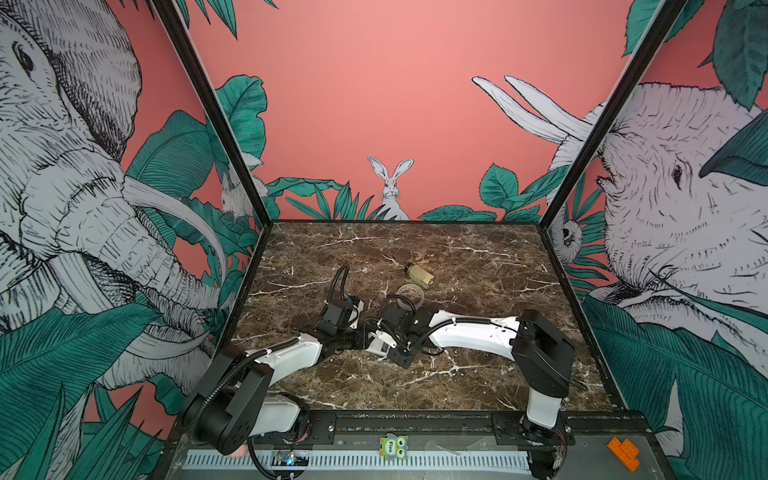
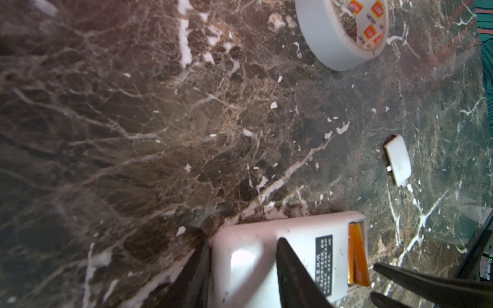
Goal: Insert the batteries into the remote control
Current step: 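Hold the right gripper pressed on the batteries while the left gripper steadies the remote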
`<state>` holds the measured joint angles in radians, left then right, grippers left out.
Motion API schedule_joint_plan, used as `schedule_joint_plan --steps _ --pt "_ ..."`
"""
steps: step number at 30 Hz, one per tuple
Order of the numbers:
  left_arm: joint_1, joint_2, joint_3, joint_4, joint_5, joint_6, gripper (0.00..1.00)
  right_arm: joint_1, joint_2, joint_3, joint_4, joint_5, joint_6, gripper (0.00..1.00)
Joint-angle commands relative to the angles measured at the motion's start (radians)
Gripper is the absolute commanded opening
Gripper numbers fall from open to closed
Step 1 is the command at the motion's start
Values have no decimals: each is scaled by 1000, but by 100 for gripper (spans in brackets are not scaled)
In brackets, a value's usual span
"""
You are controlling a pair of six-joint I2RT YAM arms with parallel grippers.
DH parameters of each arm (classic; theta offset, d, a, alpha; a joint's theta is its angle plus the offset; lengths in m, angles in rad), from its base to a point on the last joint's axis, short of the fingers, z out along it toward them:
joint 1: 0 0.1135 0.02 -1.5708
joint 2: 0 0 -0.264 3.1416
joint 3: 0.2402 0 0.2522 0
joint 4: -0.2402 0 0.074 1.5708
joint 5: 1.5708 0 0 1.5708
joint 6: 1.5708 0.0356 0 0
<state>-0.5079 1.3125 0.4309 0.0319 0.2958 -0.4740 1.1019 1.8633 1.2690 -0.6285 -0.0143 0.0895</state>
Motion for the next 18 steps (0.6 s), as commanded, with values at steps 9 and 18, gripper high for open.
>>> schedule_joint_plan --steps 9,18 --pt "0 31 -37 -107 -11 3 43 8 46 -28 -29 58 -3 15" --pt "-1 36 -36 -107 -6 5 43 7 56 -44 -10 55 10 5"
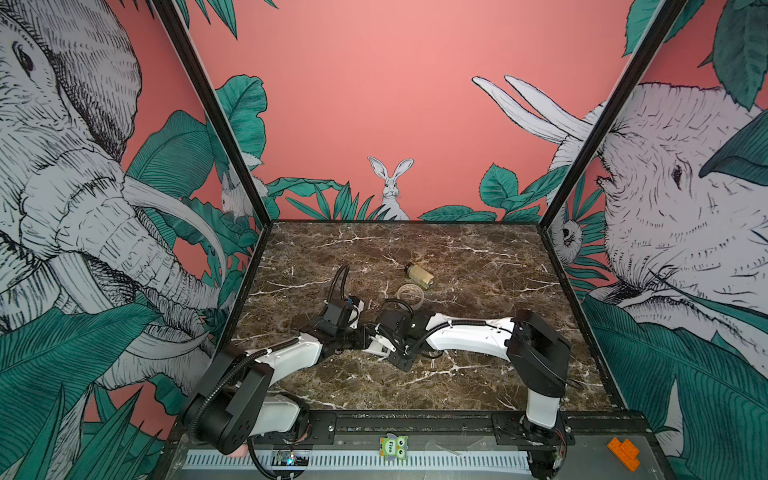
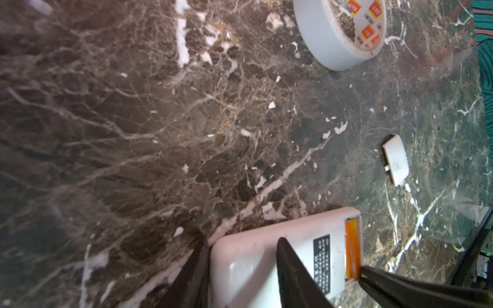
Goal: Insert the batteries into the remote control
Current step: 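Hold the right gripper pressed on the batteries while the left gripper steadies the remote, then lift the right gripper off the remote and move it over the white battery cover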
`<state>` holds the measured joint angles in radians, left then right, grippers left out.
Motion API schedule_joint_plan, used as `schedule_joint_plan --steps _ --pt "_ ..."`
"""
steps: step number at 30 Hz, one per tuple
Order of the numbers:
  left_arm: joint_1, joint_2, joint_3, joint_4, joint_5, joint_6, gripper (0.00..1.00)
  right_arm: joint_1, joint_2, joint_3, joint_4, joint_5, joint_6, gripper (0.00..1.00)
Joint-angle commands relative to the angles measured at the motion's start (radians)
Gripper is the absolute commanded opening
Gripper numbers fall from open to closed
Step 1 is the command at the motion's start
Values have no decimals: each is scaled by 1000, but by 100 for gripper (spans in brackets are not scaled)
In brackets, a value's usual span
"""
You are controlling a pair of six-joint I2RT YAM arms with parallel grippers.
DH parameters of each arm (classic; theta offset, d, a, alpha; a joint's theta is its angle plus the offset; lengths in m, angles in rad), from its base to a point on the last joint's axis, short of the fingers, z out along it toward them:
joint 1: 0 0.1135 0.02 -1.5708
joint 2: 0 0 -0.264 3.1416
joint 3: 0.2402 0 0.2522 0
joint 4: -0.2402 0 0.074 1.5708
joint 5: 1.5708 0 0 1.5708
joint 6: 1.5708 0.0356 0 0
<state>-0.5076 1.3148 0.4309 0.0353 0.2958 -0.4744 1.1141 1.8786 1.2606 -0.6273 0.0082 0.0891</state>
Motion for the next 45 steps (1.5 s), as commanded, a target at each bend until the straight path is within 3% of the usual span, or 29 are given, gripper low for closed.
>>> schedule_joint_plan --steps 1,14,22,31,34,41,45 --pt "0 33 -36 -110 -6 5 42 -5 43 -38 -8 35 11 4" --pt "0 31 -36 -112 -6 6 43 -6 26 -30 -12 38 10 2" --pt "-1 22 -34 -118 -7 6 43 -7 -43 -24 -7 33 15 13" --pt "0 16 -34 -122 -10 5 43 -33 -113 -53 18 -9 36 14" --pt "0 5 -29 -131 -10 6 43 -49 -157 -71 17 9 40 21" --pt "0 -24 -14 -152 -8 11 43 -159 -236 -148 -19 25 21 57" --pt "0 -30 -9 -153 -7 13 44 -224 -257 -191 -26 32 -3 70"
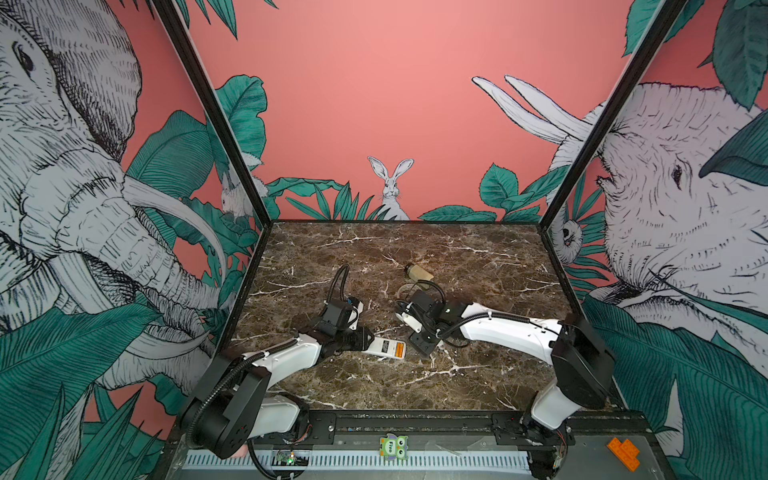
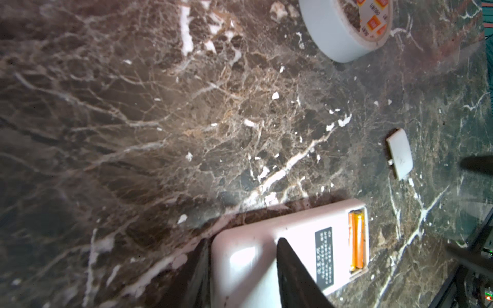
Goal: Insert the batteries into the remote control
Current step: 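Lift the right gripper off the remote and move it over the white battery cover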
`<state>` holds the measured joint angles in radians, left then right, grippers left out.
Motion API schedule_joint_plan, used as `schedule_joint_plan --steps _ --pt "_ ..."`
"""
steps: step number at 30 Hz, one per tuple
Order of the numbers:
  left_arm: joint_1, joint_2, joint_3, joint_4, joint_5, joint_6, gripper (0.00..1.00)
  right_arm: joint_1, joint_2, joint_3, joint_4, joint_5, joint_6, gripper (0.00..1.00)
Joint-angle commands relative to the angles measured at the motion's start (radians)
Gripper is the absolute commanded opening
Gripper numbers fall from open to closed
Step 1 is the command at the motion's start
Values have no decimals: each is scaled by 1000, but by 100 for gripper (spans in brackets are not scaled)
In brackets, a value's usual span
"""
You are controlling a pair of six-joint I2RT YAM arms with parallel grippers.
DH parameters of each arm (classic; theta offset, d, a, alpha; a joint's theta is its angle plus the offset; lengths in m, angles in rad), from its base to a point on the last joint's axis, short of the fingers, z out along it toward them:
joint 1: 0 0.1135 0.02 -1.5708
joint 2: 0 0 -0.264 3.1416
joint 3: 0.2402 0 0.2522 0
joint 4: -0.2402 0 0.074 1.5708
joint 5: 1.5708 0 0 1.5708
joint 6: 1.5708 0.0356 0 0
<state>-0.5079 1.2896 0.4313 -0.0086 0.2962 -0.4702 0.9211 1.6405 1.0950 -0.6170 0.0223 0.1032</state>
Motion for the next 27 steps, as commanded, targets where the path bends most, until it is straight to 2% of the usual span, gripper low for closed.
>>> schedule_joint_plan --steps 1,6,11,19,27 --pt "0 -4 -7 -111 -6 10 44 -44 -19 -34 -35 16 -20 72" --pt "0 -16 6 -122 2 28 48 -94 -2 -68 -18 10 -32 82" --pt "-1 -59 17 -145 18 50 52 -112 24 -74 -6 7 -33 87" --pt "1 -144 8 -200 -1 67 54 -122 86 -56 2 -19 -32 88" --pt "-1 -132 6 -177 12 68 54 -122 102 -72 26 -75 2 89"
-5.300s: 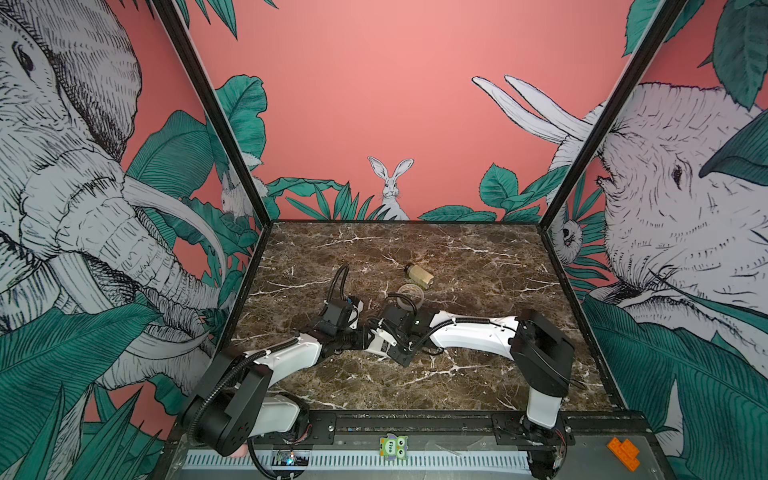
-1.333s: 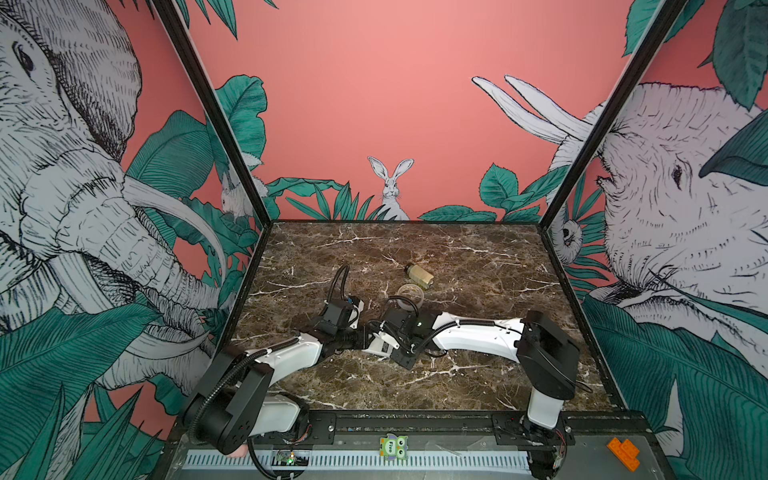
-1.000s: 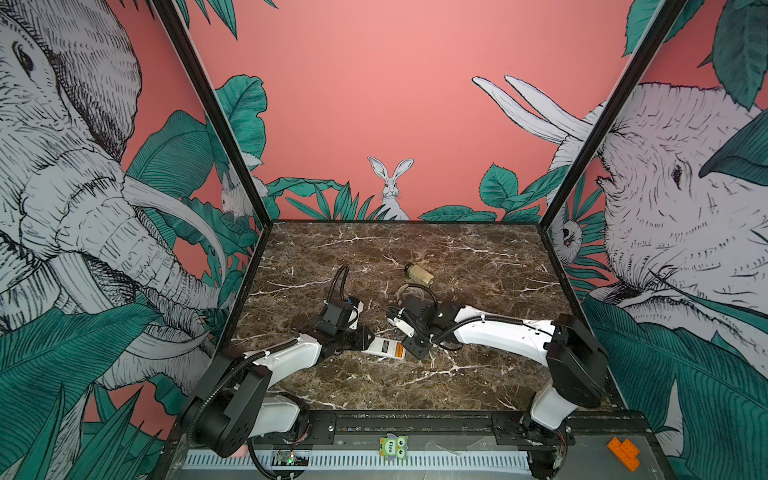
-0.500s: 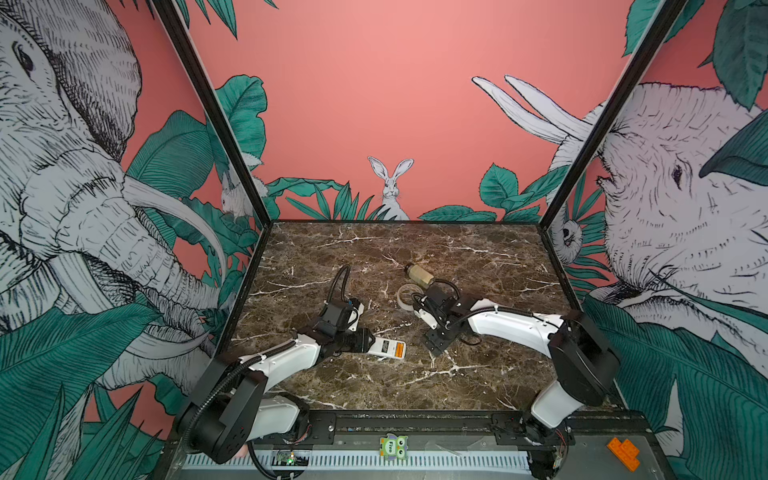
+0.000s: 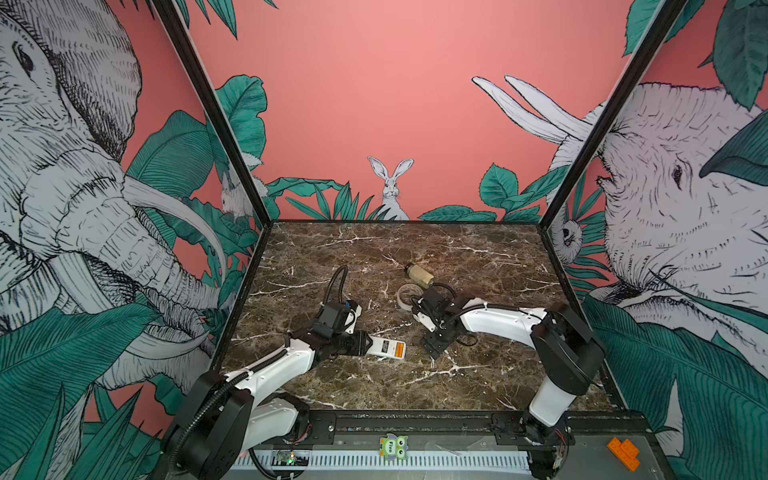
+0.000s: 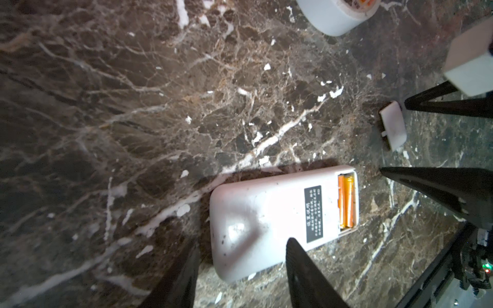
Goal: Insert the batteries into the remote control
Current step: 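Lift the right gripper off the remote and move it over the white battery cover, then lower the open right gripper around the white battery cover on the table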
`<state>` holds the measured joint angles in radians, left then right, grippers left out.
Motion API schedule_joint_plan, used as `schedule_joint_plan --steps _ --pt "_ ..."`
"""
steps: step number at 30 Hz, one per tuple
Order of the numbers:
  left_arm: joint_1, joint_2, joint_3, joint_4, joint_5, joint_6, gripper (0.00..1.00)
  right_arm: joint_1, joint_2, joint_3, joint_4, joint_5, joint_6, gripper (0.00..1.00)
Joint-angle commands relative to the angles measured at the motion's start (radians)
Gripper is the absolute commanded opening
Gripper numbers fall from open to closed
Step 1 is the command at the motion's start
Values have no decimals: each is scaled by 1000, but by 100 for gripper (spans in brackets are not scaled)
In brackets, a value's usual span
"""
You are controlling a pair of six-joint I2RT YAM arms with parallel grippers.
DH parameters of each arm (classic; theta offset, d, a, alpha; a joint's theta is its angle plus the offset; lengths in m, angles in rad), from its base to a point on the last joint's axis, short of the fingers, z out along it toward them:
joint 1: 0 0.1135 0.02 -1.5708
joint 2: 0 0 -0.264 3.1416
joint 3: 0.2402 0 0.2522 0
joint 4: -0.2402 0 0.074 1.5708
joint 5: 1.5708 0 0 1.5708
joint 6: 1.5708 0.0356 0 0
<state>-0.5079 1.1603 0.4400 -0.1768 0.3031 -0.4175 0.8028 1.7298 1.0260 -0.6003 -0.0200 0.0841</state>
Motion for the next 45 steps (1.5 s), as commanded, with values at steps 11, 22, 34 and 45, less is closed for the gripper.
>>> schedule_joint_plan --steps 11,22,34,45 --pt "0 -10 -24 24 5 -3 54 7 -22 -42 14 -94 75 87" --pt "0 -27 -32 23 -8 -14 54 68 -36 -57 26 -88 113 86" --pt "0 -48 -39 10 -23 -18 54 146 -35 -52 41 -67 153 85" --pt "0 -67 -46 17 -24 -39 54 165 -117 -66 33 -42 104 84"
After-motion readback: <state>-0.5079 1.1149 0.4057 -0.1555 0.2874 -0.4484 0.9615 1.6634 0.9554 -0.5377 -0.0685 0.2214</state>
